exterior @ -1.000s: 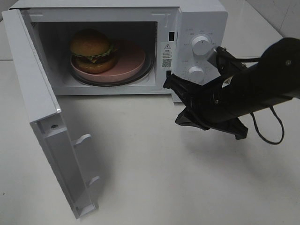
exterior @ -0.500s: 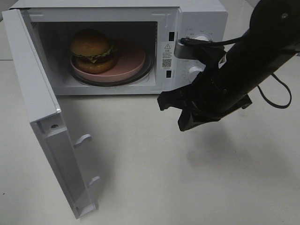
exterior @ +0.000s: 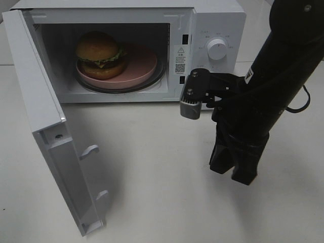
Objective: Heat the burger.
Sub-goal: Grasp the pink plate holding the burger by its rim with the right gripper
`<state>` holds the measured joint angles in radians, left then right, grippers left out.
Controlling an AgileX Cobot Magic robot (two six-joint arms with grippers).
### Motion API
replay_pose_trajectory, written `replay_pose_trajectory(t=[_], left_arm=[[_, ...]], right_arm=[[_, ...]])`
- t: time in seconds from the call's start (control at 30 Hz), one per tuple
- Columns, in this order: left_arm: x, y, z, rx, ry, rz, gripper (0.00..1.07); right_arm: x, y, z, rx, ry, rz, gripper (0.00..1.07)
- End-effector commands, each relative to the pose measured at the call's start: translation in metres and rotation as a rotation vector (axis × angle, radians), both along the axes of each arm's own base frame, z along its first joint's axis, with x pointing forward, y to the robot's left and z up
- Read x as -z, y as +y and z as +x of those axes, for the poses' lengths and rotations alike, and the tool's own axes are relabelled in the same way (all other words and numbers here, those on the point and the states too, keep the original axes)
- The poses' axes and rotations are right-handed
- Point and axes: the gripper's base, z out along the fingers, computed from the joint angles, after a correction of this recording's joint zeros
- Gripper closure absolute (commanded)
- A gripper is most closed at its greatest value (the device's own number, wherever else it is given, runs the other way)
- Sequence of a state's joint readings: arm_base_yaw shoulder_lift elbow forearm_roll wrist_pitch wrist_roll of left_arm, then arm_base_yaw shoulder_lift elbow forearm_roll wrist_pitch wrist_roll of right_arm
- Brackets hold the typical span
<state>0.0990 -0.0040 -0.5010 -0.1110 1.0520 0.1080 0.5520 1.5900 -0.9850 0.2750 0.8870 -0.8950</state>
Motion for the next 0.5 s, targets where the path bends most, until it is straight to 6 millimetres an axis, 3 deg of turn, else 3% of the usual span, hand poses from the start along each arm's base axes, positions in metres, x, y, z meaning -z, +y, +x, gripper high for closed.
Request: replay_pose_trajectory(t=[0.03,0.23,0.3,0.4,0.47,0.5], left_arm=[[0.0,0.0,-0.002,-0.003,-0.031,-0.004,0.09],[0.0,0.0,-0.002,-0.003,-0.031,-0.004,0.09],[0.0,0.0,-0.002,-0.003,-0.031,-0.004,0.09],[0.0,0.0,-0.002,-0.003,-0.031,-0.004,0.09],[0.0,0.0,-0.002,-0.003,-0.031,-0.004,0.09],[0.0,0.0,-0.002,-0.003,-0.031,-0.004,0.09]], right_arm=[[-0.004,-0.001,0.0,-0.212,-0.051,0.01,1.03],[-0.004,-0.003,0.001,-0.462,-0.117,0.009,0.99],[-0.003,-0.007,0.005,-0.575,-0.18,-0.058,0.9],[-0.003,-0.008,0.006,-0.584,-0.193,-0.071,0.88],[-0.003,-0.009,0.011,-0.599,-0.239,-0.097,0.73],[-0.003,-0.009,0.011,-0.599,-0.239,-0.097,0.73]])
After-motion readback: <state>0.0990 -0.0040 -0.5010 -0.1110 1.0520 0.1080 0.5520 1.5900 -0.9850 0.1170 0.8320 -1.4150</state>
